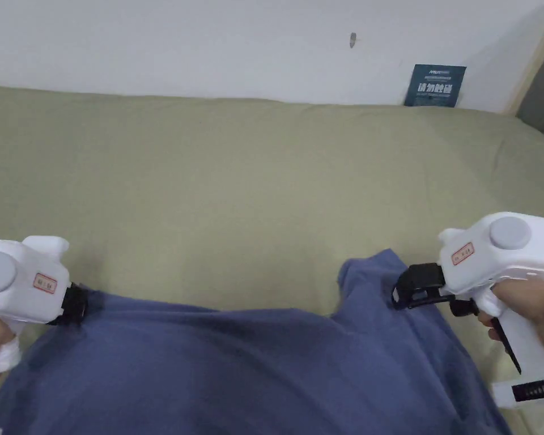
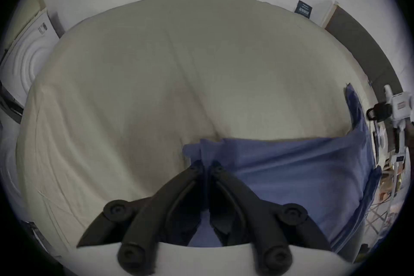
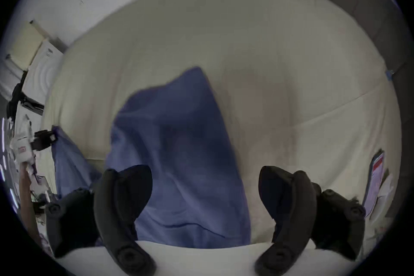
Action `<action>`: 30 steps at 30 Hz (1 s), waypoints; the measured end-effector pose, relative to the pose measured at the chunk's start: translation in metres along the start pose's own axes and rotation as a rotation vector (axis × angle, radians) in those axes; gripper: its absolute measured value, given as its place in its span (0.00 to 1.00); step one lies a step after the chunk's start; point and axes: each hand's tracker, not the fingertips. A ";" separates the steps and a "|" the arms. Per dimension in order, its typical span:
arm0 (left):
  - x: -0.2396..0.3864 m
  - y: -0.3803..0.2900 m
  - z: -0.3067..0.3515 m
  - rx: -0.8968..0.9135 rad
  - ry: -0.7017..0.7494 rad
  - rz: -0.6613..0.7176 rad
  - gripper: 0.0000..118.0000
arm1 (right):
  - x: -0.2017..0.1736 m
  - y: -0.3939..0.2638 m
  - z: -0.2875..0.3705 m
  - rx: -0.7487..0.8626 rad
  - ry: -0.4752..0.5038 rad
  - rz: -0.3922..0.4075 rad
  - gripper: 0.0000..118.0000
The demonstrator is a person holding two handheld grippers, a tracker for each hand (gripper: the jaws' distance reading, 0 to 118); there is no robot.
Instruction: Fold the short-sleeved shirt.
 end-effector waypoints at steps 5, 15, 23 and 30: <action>-0.001 0.001 -0.004 -0.005 -0.009 0.017 0.05 | -0.020 -0.005 0.001 -0.023 -0.178 0.069 0.53; -0.001 -0.022 0.061 0.164 -0.051 -0.049 0.04 | -0.033 -0.059 0.106 0.260 0.026 0.167 0.00; -0.028 -0.115 0.161 0.344 -0.115 -0.026 0.04 | -0.014 -0.176 0.184 0.521 0.094 0.171 0.00; -0.042 -0.224 0.183 0.316 -0.167 0.013 0.04 | -0.007 -0.298 0.187 0.537 0.134 0.113 0.00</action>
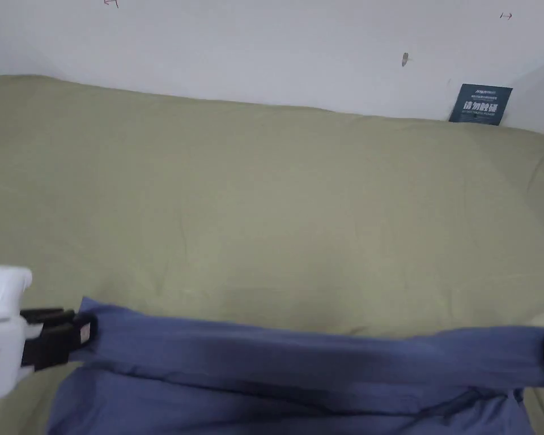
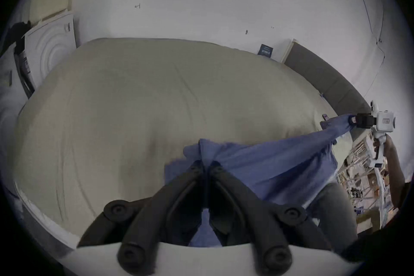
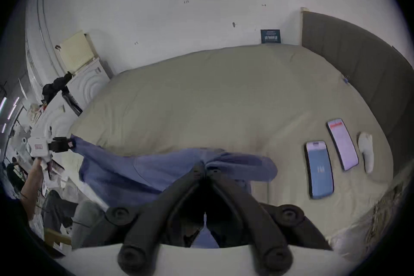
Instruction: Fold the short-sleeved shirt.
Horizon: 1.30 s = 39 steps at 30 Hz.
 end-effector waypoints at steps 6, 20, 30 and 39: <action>-0.004 -0.082 0.011 -0.038 0.025 0.018 0.04 | 0.011 -0.084 -0.012 -0.168 -0.069 -0.012 0.00; -0.010 -0.114 0.030 0.065 0.044 0.190 0.77 | 0.022 -0.096 0.002 -0.137 -0.133 -0.021 0.80; 0.110 -0.044 0.117 0.581 0.171 0.018 0.74 | -0.077 -0.064 0.097 0.579 -0.210 0.107 0.53; 0.182 -0.065 0.094 0.661 0.195 -0.105 0.00 | -0.131 -0.089 0.082 0.681 -0.226 0.225 0.00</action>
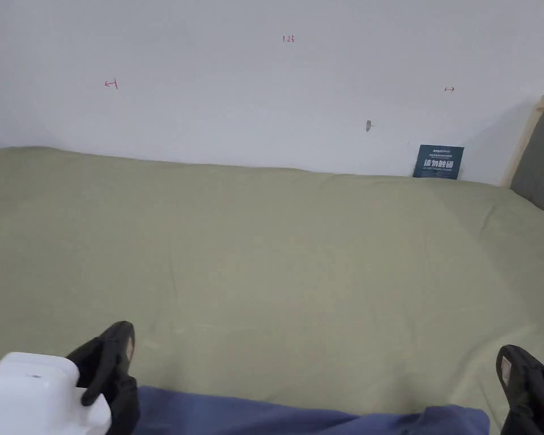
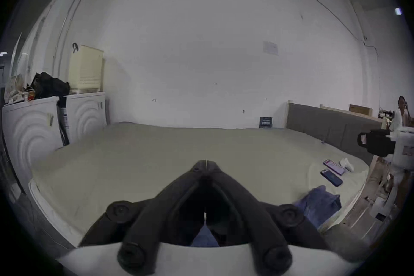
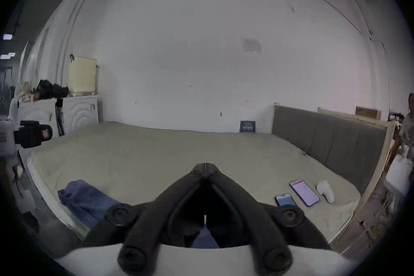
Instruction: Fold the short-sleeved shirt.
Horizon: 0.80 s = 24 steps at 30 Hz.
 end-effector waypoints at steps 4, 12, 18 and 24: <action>-0.003 -0.005 -0.010 -0.046 -0.006 -0.065 0.00 | -0.004 0.005 -0.005 -0.033 0.042 0.052 0.00; -0.125 0.015 -0.025 -0.142 -0.072 0.048 0.69 | 0.003 0.013 -0.009 -0.029 0.070 0.013 0.00; -0.216 -0.033 -0.063 -0.441 -0.324 0.602 0.87 | 0.004 0.005 -0.019 -0.091 0.130 -0.102 0.00; -0.210 -0.106 -0.095 -0.730 -0.295 0.631 0.87 | 0.003 -0.003 -0.020 -0.140 0.172 -0.110 0.00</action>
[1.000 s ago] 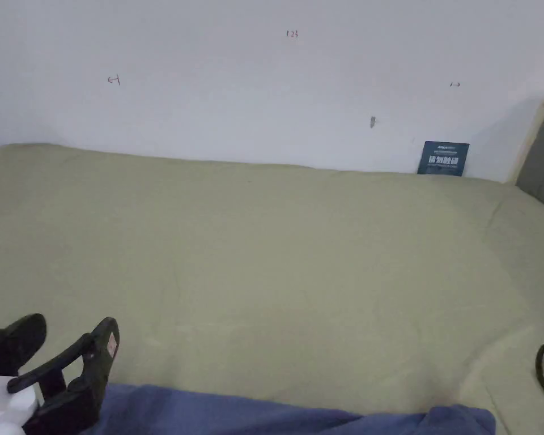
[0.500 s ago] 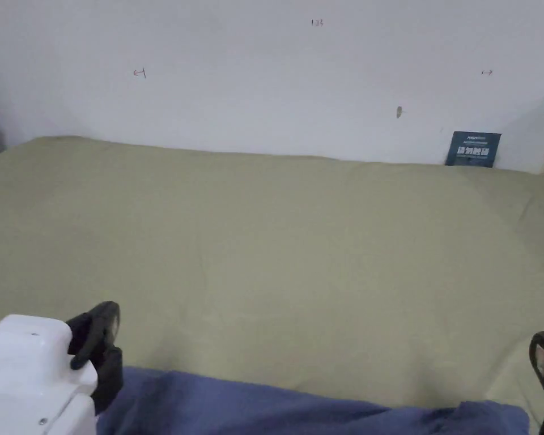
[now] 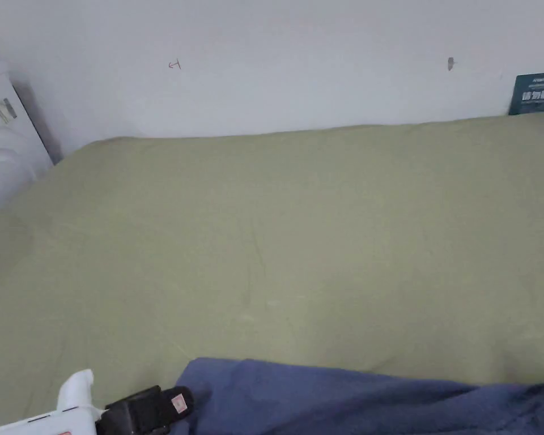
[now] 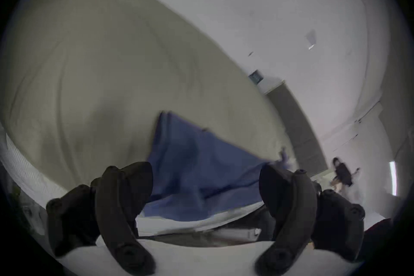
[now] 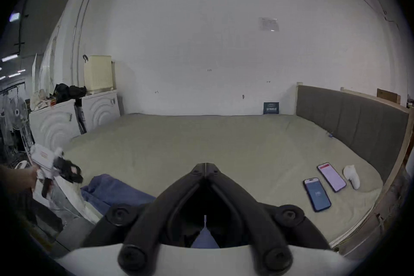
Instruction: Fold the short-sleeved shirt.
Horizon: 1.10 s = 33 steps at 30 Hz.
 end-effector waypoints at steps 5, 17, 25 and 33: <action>-0.015 -0.009 -0.034 -0.045 0.031 0.058 0.73 | -0.004 -0.007 -0.003 -0.038 0.035 -0.010 0.00; 0.023 -0.011 -0.032 0.111 0.008 0.186 0.10 | -0.004 -0.014 -0.003 -0.124 0.053 -0.089 0.00; 0.168 -0.006 -0.027 0.121 -0.235 -0.352 0.10 | 0.015 0.003 0.015 -0.055 0.007 -0.132 0.00; 0.248 -0.063 -0.143 -0.116 -0.309 -0.481 0.10 | 0.029 0.001 0.031 -0.032 -0.020 -0.166 0.00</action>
